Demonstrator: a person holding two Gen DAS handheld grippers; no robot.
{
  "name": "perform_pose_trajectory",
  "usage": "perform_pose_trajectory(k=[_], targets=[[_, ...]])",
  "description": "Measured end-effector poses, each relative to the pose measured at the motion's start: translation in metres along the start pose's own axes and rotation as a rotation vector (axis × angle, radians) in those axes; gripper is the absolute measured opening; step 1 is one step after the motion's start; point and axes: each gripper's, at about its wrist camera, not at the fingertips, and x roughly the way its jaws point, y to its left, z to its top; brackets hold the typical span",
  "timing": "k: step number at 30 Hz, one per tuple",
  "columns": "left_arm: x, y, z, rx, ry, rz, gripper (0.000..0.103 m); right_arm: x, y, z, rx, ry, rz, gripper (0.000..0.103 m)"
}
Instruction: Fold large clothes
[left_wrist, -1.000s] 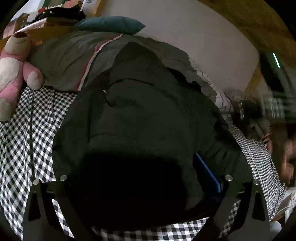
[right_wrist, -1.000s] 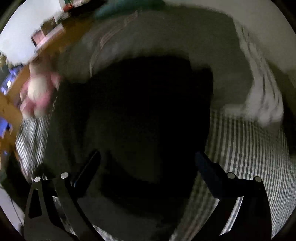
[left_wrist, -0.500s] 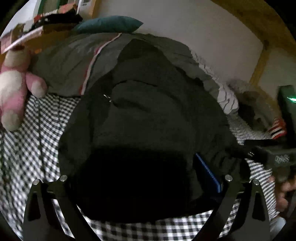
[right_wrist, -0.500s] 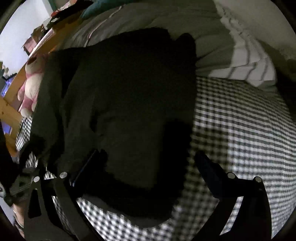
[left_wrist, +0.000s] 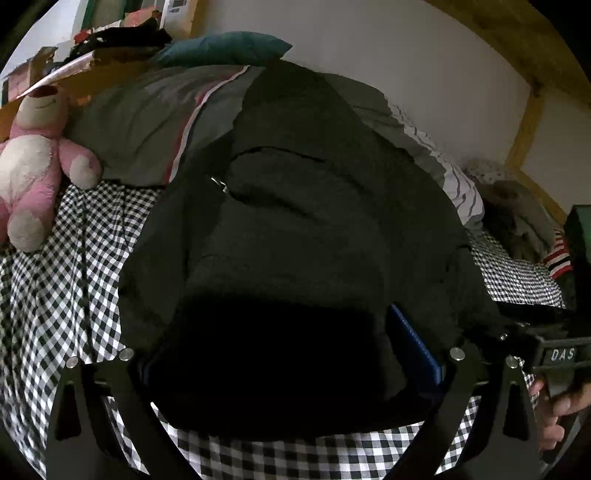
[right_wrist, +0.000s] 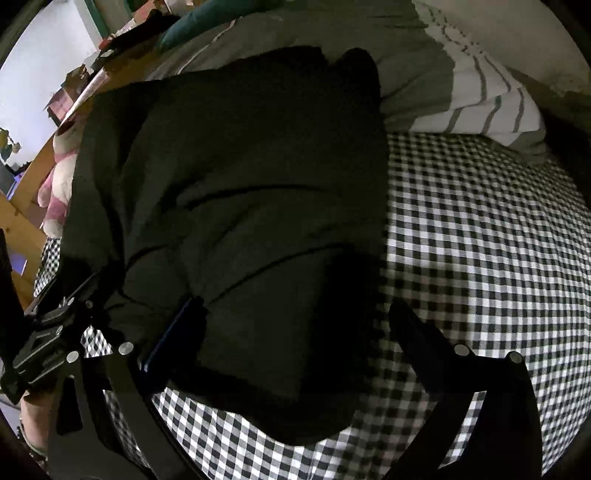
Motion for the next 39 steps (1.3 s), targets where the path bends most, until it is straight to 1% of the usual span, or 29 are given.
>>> perform_pose_trajectory(k=[4,7,8,9,10,11,12,13,14,15,16,17,19,20,21,22,23,24,26,29,30,31,32,33,34,35,36,38,39], targets=[[-0.001,-0.001,0.002,-0.005,0.023,0.003,0.099,-0.001,-0.006,-0.007,0.035,0.015,0.029,0.100],[-0.004,-0.001,0.001,-0.012,0.028,0.000,0.099,-0.010,-0.012,-0.017,0.062,0.029,0.093,0.100],[-0.006,-0.001,0.000,-0.011,0.026,-0.001,0.099,-0.015,-0.019,-0.021,0.090,0.015,0.144,0.100],[-0.007,0.000,-0.001,-0.012,0.023,-0.004,0.099,-0.022,-0.028,-0.025,0.129,-0.033,0.180,0.100],[-0.008,0.001,-0.003,-0.017,0.023,-0.010,0.099,-0.032,-0.044,-0.034,0.194,-0.110,0.189,0.100],[-0.009,0.003,-0.004,-0.023,0.021,-0.020,0.099,-0.033,-0.056,-0.038,0.240,-0.133,0.196,0.100],[-0.009,0.004,-0.005,-0.026,0.019,-0.025,0.099,-0.031,-0.073,-0.046,0.310,-0.139,0.237,0.100],[-0.008,0.004,-0.006,-0.030,0.019,-0.030,0.099,-0.024,-0.088,-0.053,0.383,-0.128,0.298,0.100],[-0.008,0.005,-0.006,-0.036,0.021,-0.035,0.099,-0.010,-0.106,-0.062,0.473,-0.086,0.393,0.100],[-0.009,0.006,-0.006,-0.047,0.026,-0.044,0.099,0.002,-0.113,-0.066,0.514,-0.051,0.455,0.100],[-0.011,0.006,-0.005,-0.054,0.028,-0.049,0.099,0.014,-0.117,-0.067,0.526,-0.006,0.492,0.100],[-0.015,0.006,-0.005,-0.057,0.030,-0.048,0.099,0.025,-0.117,-0.068,0.528,0.023,0.550,0.100],[-0.028,0.005,-0.006,-0.051,0.031,-0.038,0.099,0.031,-0.114,-0.064,0.530,0.022,0.648,0.100],[-0.038,0.005,-0.009,-0.047,0.028,-0.025,0.099,0.037,-0.108,-0.057,0.519,0.038,0.701,0.100],[-0.044,0.005,-0.011,-0.054,0.029,-0.015,0.099,0.045,-0.100,-0.052,0.508,0.064,0.731,0.100],[-0.050,0.008,-0.015,-0.071,0.035,-0.015,0.099,0.053,-0.091,-0.046,0.491,0.092,0.709,0.101],[-0.056,0.013,-0.022,-0.113,0.044,-0.030,0.099,0.058,-0.087,-0.041,0.488,0.087,0.703,0.101],[-0.060,0.018,-0.027,-0.157,0.050,-0.050,0.099,0.064,-0.083,-0.034,0.495,0.077,0.727,0.101],[-0.063,0.032,-0.038,-0.284,0.069,-0.118,0.099,0.075,-0.078,-0.022,0.537,0.101,0.751,0.101],[-0.050,0.062,-0.060,-0.589,0.113,-0.307,0.098,0.087,-0.072,-0.010,0.589,0.144,0.796,0.101],[-0.037,0.074,-0.069,-0.727,0.143,-0.403,0.098,0.088,-0.070,-0.008,0.593,0.145,0.805,0.101],[-0.030,0.079,-0.075,-0.796,0.158,-0.450,0.098,0.087,-0.069,-0.007,0.593,0.141,0.806,0.098],[-0.019,0.087,-0.084,-0.915,0.155,-0.544,0.098,0.085,-0.069,-0.009,0.591,0.129,0.806,0.088],[-0.013,0.091,-0.090,-0.980,0.144,-0.598,0.098,0.083,-0.071,-0.014,0.604,0.116,0.818,0.078],[-0.006,0.093,-0.095,-1.041,0.133,-0.638,0.098,0.082,-0.075,-0.017,0.618,0.109,0.835,0.075],[0.000,0.094,-0.099,-1.079,0.131,-0.658,0.098,0.082,-0.079,-0.025,0.643,0.103,0.862,0.072],[0.006,0.092,-0.101,-1.096,0.138,-0.663,0.098,0.082,-0.080,-0.033,0.662,0.099,0.885,0.070],[0.010,0.088,-0.098,-1.108,0.092,-0.698,0.098,0.081,-0.081,-0.040,0.670,0.093,0.907,0.069],[0.013,0.089,-0.098,-1.130,0.051,-0.715,0.098,0.079,-0.079,-0.042,0.674,0.093,0.912,0.069]])
